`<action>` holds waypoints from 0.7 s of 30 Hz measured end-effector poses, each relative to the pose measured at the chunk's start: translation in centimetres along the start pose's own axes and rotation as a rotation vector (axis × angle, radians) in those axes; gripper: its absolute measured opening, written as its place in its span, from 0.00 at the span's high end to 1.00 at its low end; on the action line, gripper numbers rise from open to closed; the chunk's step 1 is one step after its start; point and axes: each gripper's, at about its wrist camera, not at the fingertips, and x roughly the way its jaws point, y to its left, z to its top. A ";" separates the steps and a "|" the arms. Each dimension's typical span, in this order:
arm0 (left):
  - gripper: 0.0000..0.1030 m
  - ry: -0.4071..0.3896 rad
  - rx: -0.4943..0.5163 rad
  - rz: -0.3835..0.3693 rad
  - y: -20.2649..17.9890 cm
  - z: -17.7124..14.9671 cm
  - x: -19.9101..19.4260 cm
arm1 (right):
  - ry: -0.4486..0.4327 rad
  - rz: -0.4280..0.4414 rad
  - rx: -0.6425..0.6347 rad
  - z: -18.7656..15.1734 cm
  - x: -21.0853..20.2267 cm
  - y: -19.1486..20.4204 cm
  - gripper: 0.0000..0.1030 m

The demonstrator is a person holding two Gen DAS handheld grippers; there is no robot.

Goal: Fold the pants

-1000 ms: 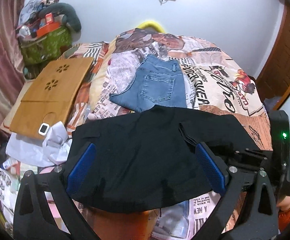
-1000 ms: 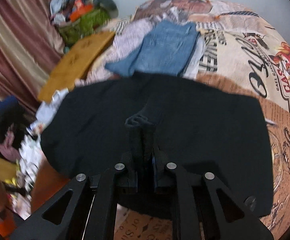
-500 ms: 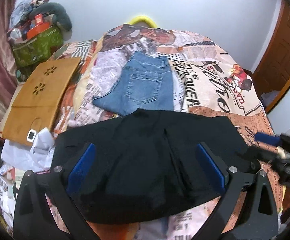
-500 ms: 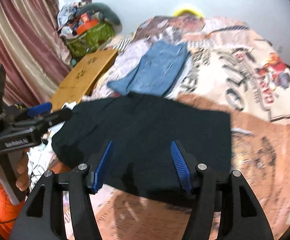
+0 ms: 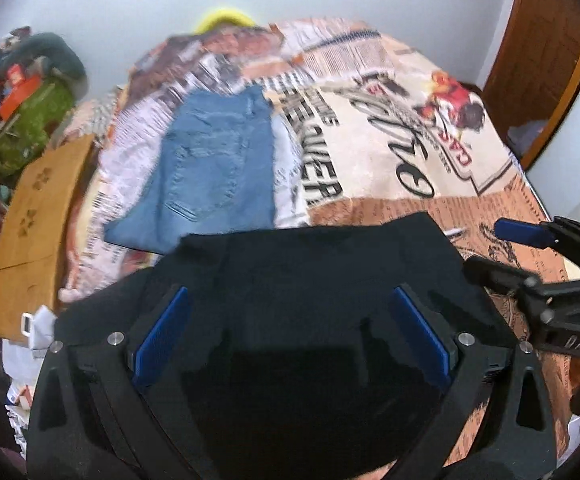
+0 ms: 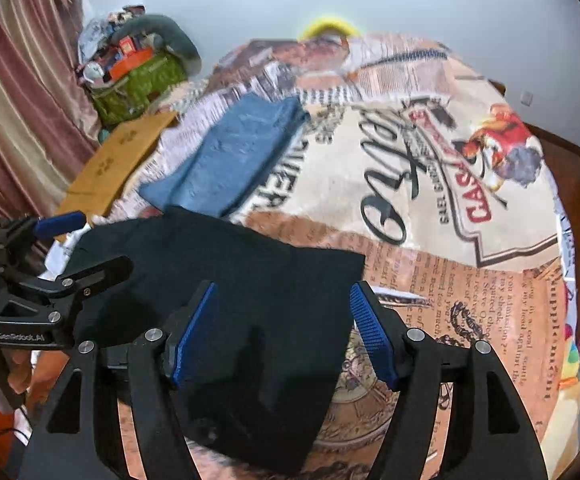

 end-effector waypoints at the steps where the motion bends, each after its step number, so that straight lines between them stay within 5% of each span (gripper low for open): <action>1: 0.02 0.020 -0.002 -0.005 -0.2 0.0 0.7 | 0.014 0.000 -0.001 -0.2 0.5 -0.4 0.37; 8: 0.02 0.170 0.002 0.030 -0.7 -1.3 6.4 | 0.096 0.000 -0.004 -2.0 3.8 -1.7 0.37; 21: 0.02 0.156 -0.029 0.043 -0.6 -3.1 4.9 | 0.121 0.002 0.027 -5.1 2.0 -2.6 0.37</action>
